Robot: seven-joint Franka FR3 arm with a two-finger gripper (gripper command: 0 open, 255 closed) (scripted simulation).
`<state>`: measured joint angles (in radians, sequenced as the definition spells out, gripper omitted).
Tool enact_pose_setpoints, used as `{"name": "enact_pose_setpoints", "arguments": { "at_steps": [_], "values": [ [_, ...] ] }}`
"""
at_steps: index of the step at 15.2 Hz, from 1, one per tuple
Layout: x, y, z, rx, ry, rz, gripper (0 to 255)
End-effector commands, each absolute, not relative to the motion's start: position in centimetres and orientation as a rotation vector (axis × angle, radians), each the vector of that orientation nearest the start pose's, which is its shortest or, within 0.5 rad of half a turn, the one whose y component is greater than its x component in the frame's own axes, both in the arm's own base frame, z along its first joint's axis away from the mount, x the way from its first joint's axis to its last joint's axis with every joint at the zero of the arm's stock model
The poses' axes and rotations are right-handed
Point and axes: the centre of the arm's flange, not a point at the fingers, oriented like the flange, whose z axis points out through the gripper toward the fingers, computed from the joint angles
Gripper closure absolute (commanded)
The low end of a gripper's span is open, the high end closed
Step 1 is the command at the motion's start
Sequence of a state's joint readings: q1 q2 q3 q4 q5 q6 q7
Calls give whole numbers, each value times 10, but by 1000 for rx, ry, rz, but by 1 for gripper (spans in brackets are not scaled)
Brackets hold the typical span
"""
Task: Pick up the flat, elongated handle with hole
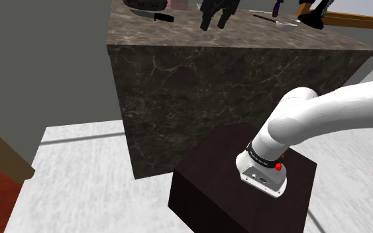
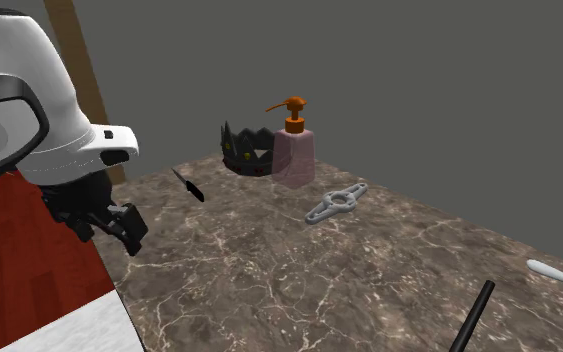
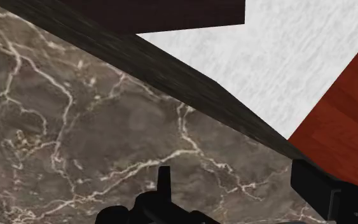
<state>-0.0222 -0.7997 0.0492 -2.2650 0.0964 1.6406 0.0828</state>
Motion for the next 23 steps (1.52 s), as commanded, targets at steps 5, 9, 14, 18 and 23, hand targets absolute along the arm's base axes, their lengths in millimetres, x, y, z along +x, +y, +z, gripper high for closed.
{"name": "enact_pose_setpoints", "arguments": {
  "at_steps": [5,9,14,18,23],
  "values": [
    [349,-11,647,-3067,190,-233,0],
    [387,-49,649,-3073,279,-203,0],
    [431,-99,650,-3075,391,-164,0],
    [464,-141,651,-3074,481,-133,0],
    [502,-196,650,-3069,594,-93,0]
  ]
}}
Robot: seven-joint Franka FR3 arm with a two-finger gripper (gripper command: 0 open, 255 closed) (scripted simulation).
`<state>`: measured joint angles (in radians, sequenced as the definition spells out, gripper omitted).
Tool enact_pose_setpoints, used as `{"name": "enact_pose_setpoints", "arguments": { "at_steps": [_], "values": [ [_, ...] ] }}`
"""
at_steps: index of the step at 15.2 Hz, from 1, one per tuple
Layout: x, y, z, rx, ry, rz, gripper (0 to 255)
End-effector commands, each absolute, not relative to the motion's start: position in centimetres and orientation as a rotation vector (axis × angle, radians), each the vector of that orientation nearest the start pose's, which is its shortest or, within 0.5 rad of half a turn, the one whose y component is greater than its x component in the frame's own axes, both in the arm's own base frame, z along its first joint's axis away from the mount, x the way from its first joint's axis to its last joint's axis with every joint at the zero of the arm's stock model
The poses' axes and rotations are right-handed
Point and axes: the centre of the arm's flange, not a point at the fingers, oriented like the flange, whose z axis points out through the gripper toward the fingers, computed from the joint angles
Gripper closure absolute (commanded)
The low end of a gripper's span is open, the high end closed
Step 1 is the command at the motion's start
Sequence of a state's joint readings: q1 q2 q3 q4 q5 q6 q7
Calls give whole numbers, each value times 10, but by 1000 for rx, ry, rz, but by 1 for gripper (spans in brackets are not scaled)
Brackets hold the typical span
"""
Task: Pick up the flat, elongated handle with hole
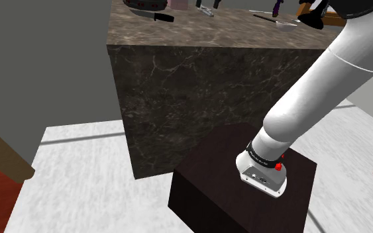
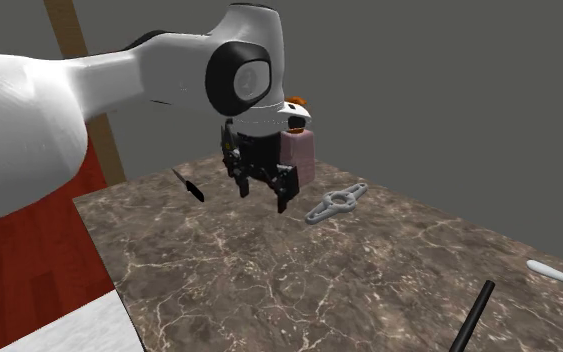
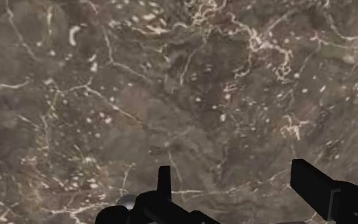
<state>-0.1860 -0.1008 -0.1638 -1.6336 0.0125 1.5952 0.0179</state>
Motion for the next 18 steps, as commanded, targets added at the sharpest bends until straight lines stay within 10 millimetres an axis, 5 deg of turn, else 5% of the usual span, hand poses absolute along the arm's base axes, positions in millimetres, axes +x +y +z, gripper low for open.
{"name": "enact_pose_setpoints", "arguments": {
  "at_steps": [1,9,18],
  "values": [
    [509,-207,650,-3067,616,-85,0],
    [559,-302,648,-3047,796,-21,0],
    [560,-303,608,-3047,798,-21,0]
  ]
}}
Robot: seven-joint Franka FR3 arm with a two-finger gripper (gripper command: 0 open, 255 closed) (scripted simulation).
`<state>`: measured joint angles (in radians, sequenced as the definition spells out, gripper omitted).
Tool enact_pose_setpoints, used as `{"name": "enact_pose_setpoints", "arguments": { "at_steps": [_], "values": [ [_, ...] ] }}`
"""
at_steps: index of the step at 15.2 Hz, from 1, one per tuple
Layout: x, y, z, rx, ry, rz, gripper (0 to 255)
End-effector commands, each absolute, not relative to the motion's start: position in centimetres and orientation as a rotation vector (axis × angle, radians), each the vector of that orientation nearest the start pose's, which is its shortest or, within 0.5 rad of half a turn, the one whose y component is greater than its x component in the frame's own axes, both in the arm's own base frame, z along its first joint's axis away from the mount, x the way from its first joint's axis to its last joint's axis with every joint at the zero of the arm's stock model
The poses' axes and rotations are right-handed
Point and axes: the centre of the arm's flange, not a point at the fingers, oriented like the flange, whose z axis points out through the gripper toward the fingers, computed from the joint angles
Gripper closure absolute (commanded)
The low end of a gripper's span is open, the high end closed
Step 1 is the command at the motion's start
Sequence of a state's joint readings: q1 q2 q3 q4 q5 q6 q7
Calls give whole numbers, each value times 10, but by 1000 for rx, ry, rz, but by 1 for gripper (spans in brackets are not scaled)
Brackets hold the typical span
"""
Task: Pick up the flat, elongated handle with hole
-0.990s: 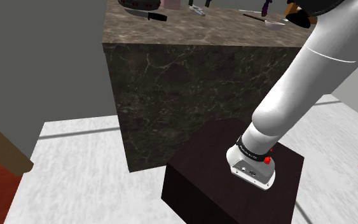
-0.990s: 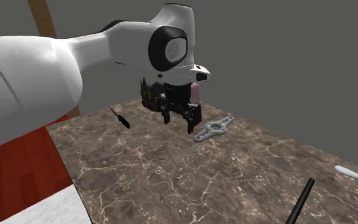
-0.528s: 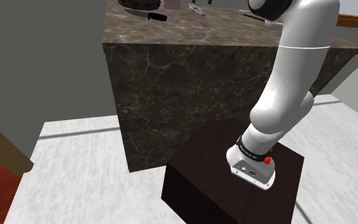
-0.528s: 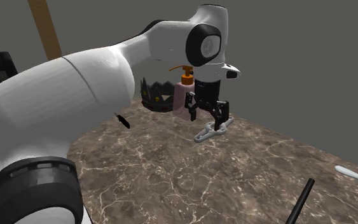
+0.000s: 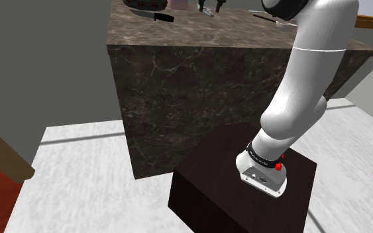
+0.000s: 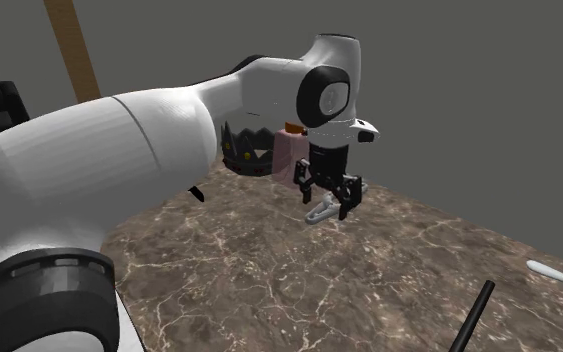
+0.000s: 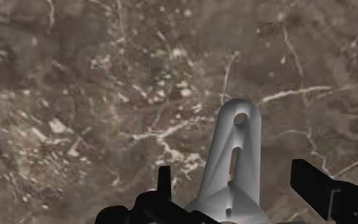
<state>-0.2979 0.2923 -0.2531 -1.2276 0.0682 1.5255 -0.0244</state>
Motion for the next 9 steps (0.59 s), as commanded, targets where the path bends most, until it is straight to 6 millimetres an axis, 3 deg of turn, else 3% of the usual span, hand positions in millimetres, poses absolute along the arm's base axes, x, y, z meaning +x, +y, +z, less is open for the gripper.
{"name": "enact_pose_setpoints", "arguments": {
  "at_steps": [1,2,9],
  "values": [
    [559,-303,608,-3047,798,-21,0],
    [560,-302,609,-3047,798,-21,255],
    [560,-303,608,-3047,798,-20,255]
  ]
}}
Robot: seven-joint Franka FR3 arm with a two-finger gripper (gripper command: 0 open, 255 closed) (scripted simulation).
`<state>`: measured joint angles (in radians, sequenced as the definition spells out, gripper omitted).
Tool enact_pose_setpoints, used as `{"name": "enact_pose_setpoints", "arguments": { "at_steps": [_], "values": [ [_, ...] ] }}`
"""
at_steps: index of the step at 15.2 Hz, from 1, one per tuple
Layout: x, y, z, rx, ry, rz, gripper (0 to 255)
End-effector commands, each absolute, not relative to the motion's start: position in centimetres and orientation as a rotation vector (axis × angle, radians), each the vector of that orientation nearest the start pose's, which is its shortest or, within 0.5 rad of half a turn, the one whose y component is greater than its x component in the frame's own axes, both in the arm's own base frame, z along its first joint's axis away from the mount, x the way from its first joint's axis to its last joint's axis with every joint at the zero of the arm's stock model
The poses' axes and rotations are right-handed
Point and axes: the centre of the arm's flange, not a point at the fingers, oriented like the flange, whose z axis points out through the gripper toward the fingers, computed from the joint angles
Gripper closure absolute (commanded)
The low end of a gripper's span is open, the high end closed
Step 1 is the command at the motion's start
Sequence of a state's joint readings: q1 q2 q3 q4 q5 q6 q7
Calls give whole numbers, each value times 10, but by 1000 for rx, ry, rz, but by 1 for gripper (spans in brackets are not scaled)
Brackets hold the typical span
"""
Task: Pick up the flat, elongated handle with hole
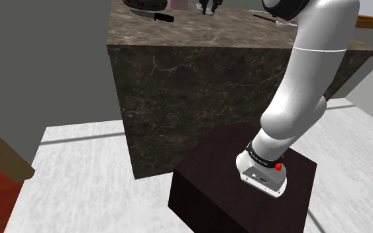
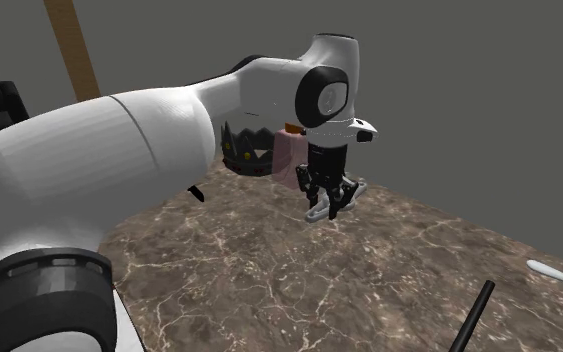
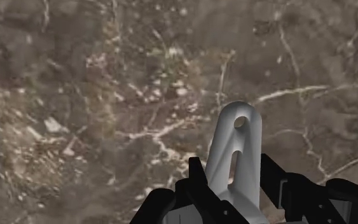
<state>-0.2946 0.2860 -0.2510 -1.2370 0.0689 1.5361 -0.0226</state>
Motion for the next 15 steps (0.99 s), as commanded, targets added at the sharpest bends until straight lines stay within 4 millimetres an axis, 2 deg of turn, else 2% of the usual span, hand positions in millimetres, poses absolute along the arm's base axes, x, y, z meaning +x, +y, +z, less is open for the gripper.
{"name": "enact_pose_setpoints", "arguments": {
  "at_steps": [1,15],
  "values": [
    [560,-303,607,-3047,798,-21,255],
    [560,-303,677,-3047,798,-21,255]
  ]
}}
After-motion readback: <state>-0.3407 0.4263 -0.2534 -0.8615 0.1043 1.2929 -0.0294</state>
